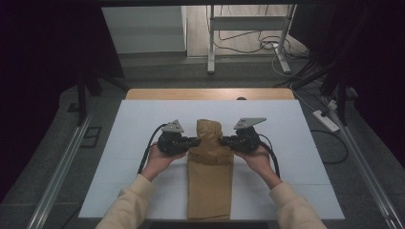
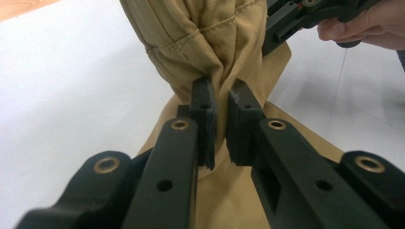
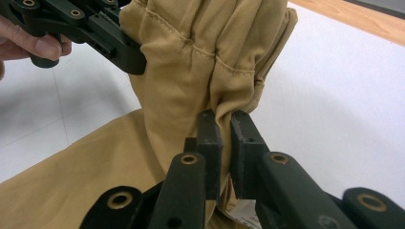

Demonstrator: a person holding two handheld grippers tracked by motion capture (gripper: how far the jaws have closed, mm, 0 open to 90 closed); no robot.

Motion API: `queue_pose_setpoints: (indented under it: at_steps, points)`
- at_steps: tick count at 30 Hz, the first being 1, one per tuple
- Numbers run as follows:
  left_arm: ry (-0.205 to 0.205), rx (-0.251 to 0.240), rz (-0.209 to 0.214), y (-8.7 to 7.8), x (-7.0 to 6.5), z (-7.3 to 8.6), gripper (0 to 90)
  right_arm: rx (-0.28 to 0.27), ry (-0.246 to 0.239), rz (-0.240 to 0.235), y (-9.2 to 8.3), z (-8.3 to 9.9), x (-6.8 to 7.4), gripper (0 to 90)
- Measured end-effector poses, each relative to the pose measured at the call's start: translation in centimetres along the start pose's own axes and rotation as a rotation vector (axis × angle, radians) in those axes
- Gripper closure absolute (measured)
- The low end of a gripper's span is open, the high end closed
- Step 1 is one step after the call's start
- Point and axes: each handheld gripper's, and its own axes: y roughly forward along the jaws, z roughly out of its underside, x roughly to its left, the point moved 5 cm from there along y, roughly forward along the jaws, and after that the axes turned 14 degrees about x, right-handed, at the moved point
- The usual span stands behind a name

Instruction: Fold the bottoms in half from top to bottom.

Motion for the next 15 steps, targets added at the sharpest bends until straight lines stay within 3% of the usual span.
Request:
queue_pose_setpoints:
  at_steps: [15]
  points:
    - [0.012,0.009,0.001,-0.32,-1.00,0.65,82.2,-0.001,-0.013,-0.006,-0.19,0.62,1.04,83.5]
